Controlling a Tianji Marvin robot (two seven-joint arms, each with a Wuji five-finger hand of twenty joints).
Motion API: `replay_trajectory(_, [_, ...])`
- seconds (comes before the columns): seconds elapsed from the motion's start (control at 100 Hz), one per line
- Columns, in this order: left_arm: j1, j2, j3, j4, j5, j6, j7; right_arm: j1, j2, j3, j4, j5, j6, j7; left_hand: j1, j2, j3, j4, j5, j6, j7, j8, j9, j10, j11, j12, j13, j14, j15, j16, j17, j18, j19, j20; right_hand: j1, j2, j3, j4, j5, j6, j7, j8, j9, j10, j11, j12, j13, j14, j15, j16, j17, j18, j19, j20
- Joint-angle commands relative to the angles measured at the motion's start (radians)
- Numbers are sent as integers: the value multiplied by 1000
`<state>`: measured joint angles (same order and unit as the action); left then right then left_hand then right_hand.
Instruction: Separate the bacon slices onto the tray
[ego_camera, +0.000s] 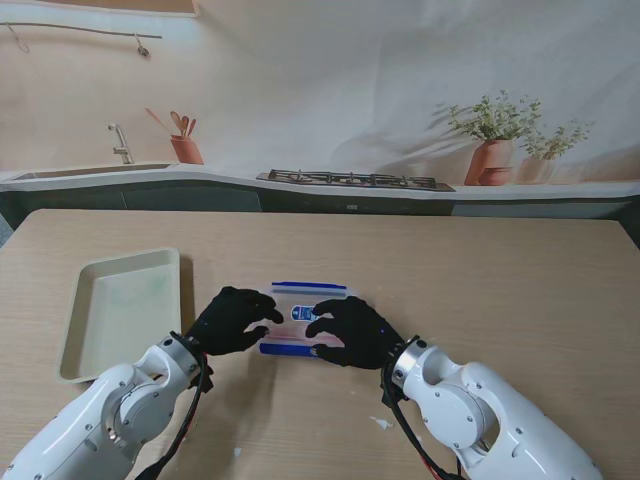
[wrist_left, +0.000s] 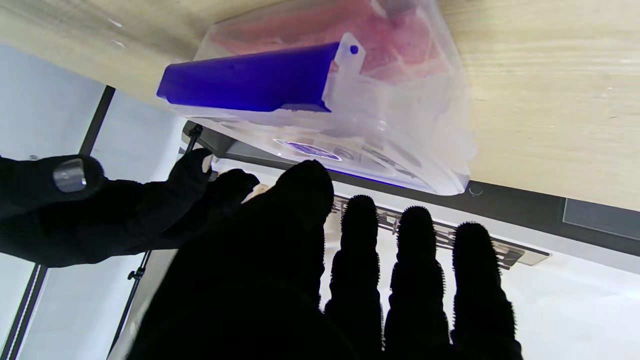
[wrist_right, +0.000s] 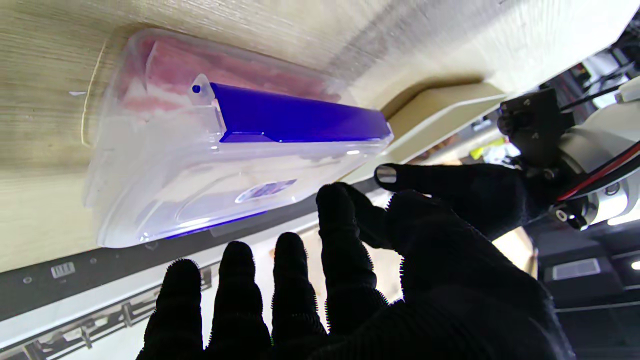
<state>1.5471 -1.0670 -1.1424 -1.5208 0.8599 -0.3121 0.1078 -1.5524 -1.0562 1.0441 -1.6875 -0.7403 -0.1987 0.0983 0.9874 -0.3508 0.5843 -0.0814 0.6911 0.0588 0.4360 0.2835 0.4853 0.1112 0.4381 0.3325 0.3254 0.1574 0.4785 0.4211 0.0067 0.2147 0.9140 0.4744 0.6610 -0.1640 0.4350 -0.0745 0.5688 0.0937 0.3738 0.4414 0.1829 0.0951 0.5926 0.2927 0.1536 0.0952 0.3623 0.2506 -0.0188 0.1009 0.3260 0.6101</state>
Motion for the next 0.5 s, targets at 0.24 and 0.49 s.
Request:
replay_trajectory(0.24, [-7, -4, 18, 22, 8, 18, -13, 27, 2, -42, 10, 19, 6, 53, 79, 13, -28, -40, 31, -6, 11, 1, 10, -2, 12, 14, 24, 14, 26, -12, 7, -46, 50, 13, -22, -13, 31, 11, -8, 23, -22, 12, 11, 17, 12, 3, -20, -24, 15, 10, 2, -32, -37, -15])
replay_trajectory(0.49, [-16, 0, 26, 30, 12, 31, -32, 46, 1, -64, 32, 23, 29, 57, 93, 21, -46, -39, 32, 3, 10, -2, 16, 8, 10, 13, 39, 21, 30, -14, 19, -48, 54, 14, -24, -10, 28, 11, -44, 36, -48, 3, 3, 19, 8, 3, -22, -22, 15, 11, 3, -32, -38, -19])
